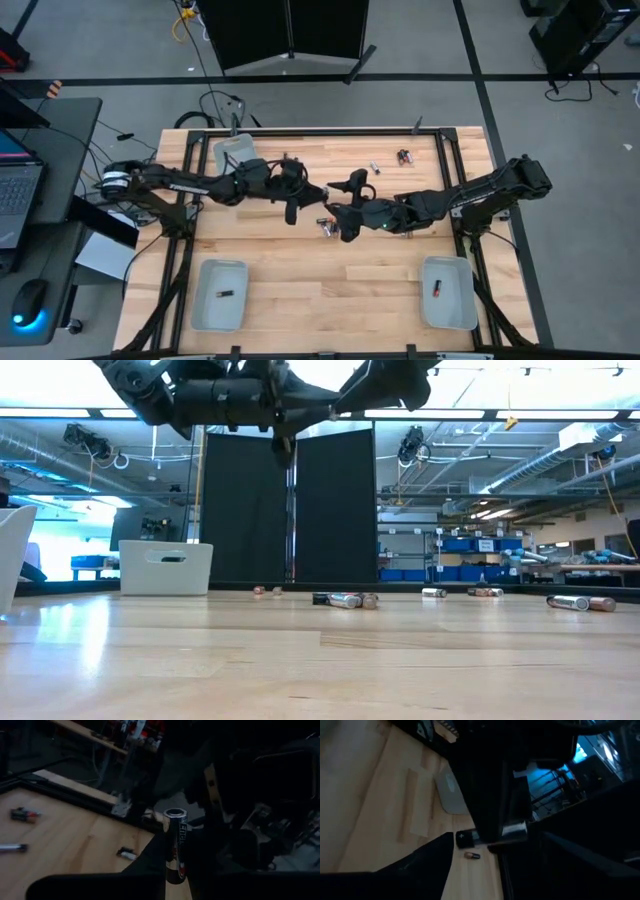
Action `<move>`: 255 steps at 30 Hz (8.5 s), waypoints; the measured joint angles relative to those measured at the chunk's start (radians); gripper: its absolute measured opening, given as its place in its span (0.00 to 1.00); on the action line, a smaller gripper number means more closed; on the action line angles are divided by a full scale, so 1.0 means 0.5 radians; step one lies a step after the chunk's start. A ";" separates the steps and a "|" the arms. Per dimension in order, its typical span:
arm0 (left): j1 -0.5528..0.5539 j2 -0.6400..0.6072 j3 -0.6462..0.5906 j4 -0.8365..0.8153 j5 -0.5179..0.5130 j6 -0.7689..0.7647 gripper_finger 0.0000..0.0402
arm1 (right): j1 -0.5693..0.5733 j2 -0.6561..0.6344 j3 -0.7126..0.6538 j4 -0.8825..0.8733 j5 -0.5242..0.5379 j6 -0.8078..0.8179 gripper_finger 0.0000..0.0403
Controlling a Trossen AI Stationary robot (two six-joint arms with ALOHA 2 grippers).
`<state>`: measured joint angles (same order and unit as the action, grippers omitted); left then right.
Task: Sort batteries
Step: Put the silver battery into the top left gray bin
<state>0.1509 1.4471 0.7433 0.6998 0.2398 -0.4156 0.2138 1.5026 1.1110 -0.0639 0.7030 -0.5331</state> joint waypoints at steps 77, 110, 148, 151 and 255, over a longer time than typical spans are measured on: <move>1.452 0.359 0.446 -3.040 -0.736 1.031 0.34 | -0.292 0.002 -0.307 -0.400 -0.620 0.584 0.03; 0.470 -0.685 -0.626 -0.128 -0.336 0.929 0.35 | -0.383 0.001 -0.882 0.407 -0.555 1.655 0.07; 0.466 -0.658 -0.883 0.275 -0.003 0.770 0.35 | -1.503 0.259 -0.875 -0.100 -0.871 1.986 0.49; 0.466 -0.658 -0.882 0.275 0.001 0.770 0.35 | -1.502 0.320 -0.872 -0.050 -0.867 1.987 0.46; 1.272 -0.387 0.106 -2.614 -0.537 1.038 0.13 | -0.589 0.132 -0.880 1.380 -0.765 1.243 0.63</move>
<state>0.7868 1.2535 0.7963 -0.6071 -0.0288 0.1032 -0.0806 1.5688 0.6712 0.6261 0.3205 0.0886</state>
